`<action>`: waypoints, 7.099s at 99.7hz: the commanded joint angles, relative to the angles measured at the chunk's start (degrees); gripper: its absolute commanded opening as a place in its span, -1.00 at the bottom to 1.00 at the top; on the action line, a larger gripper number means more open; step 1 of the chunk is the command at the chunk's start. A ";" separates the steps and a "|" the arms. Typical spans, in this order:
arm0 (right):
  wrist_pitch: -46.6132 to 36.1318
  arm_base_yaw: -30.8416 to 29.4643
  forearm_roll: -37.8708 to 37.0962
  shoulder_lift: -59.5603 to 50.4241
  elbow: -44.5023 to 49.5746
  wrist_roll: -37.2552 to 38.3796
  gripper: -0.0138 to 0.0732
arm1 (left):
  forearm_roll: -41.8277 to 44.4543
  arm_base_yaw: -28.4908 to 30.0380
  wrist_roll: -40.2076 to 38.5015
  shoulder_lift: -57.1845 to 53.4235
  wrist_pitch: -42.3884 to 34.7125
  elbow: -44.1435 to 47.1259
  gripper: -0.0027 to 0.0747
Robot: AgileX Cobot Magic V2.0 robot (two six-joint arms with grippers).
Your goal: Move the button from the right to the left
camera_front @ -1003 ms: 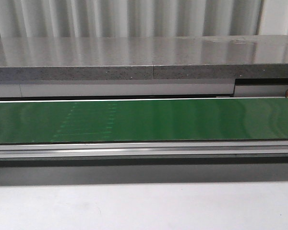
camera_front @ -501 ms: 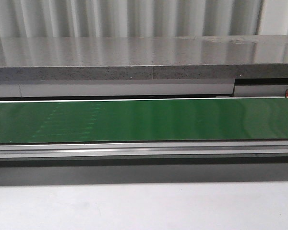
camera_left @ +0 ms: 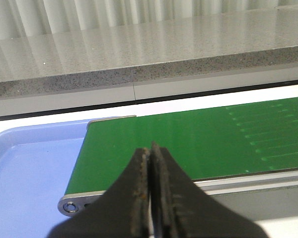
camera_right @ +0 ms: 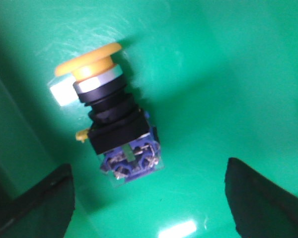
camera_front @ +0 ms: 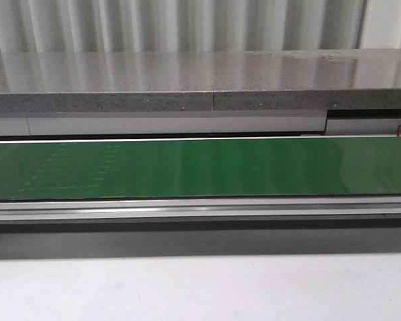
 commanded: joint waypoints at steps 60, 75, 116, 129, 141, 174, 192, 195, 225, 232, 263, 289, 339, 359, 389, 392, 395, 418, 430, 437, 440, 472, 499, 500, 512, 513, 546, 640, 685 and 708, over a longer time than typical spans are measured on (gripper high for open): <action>-4.28 -0.38 1.00 2.34 -2.19 -2.79 -0.30 | -0.54 0.09 -0.65 -1.99 -4.77 1.36 -0.98; -1.97 -0.18 1.00 -2.25 -3.27 -2.79 -0.30 | -0.54 0.09 -0.65 -1.99 -4.77 1.36 -0.98; 5.67 10.14 4.62 -14.60 -3.83 -2.26 -0.30 | -0.54 0.09 -0.65 -1.99 -4.77 1.36 -0.98; 5.58 13.73 5.75 -14.43 -2.46 -0.64 -0.30 | -0.54 0.09 -0.65 -1.99 -4.77 1.36 -0.98; 5.08 15.92 5.75 -13.63 -1.32 1.14 -0.30 | -0.54 0.09 -0.65 -1.99 -4.77 1.36 -0.98; 4.56 16.28 5.84 -8.77 -1.18 1.23 -0.15 | -0.54 0.09 -0.65 -1.99 -4.77 1.36 -0.98; 3.47 16.28 5.95 -9.02 -1.24 -0.20 0.56 | -0.54 0.09 -0.65 -1.99 -4.77 1.36 -0.98; 2.97 16.28 6.19 -9.39 -1.24 -0.74 0.64 | -0.54 0.09 -0.65 -1.99 -4.77 1.36 -0.98; 2.53 21.28 7.54 -17.93 -1.24 -7.37 0.27 | -0.54 0.09 -0.65 -1.99 -4.77 1.36 -0.98; 2.89 22.92 7.54 -19.59 -1.24 -7.46 -0.07 | -0.54 0.09 -0.65 -1.99 -4.77 1.36 -0.98; 1.54 29.71 7.98 -27.44 1.45 -9.02 -0.84 | -0.54 0.09 -0.65 -1.99 -4.77 1.36 -0.98; -3.90 35.18 7.98 -39.08 9.91 -10.53 -0.84 | -0.54 0.09 -0.65 -1.99 -4.77 1.36 -0.98; -12.77 35.39 8.56 -67.99 28.68 -10.53 -0.84 | -0.54 0.09 -0.65 -1.99 -4.77 1.36 -0.98; -14.74 35.39 8.56 -78.87 35.36 -10.53 -0.84 | -0.54 0.09 -0.65 -1.99 -4.77 1.36 -0.98; -15.37 35.39 8.56 -89.05 41.04 -10.53 -0.84 | -0.42 0.09 -0.65 -1.99 -5.32 1.36 -0.98; -15.00 35.39 8.56 -89.35 41.12 -10.53 -0.84 | -0.42 0.09 -0.65 -1.99 -5.32 1.36 -0.98; -14.56 35.39 8.62 -89.55 41.12 -10.53 -0.84 | -0.10 0.09 -0.65 -1.99 -5.47 1.36 -0.98; -14.55 35.39 8.62 -89.53 41.12 -10.53 -0.84 | 1.12 0.09 -0.65 -1.99 -11.91 0.91 -0.98; -14.55 35.39 8.62 -89.53 41.12 -10.53 -0.84 | 1.21 0.09 -0.65 -0.95 -10.13 -1.62 -0.98; -14.55 35.39 8.62 -89.53 41.12 -10.53 -0.84 | 1.21 0.09 -0.65 0.63 -7.38 -4.37 -0.98; -14.55 35.39 8.62 -89.53 41.12 -10.53 -0.84 | 1.21 0.09 -0.65 1.47 -5.85 -6.01 -0.98; -14.55 35.39 8.62 -89.53 41.12 -10.53 -0.84 | 1.21 0.09 -0.65 14.51 3.59 -19.65 -0.98; -14.55 35.39 8.62 -89.53 41.12 -10.53 -0.84 | -0.50 0.09 -0.65 27.24 13.05 -29.00 -0.09; -14.55 35.39 8.62 -89.53 41.12 -10.53 -0.84 | -0.50 0.09 -0.65 27.77 13.14 -29.15 0.02; -14.55 35.39 8.62 -89.53 41.12 -10.53 -0.84 | -0.82 0.09 -0.65 31.20 12.49 -30.86 0.71; -14.55 35.39 8.62 -89.53 41.12 -10.53 -0.84 | -0.82 0.09 -0.65 31.33 12.49 -30.86 0.73; -14.55 35.39 8.62 -89.53 41.12 -10.53 -0.84 | -0.61 0.09 -0.65 35.56 7.84 -30.85 0.67; -14.55 35.39 8.62 -89.53 41.12 -10.53 -0.84 | -10.46 -13.26 -12.21 72.41 35.13 -63.20 0.67; -14.55 35.39 8.62 -89.53 41.12 -10.53 -0.84 | -10.07 -30.45 -20.69 91.63 37.41 -76.10 0.67; -14.55 35.39 8.62 -89.53 41.12 -10.53 -0.84 | -10.32 -35.54 -21.11 99.41 41.59 -85.04 0.67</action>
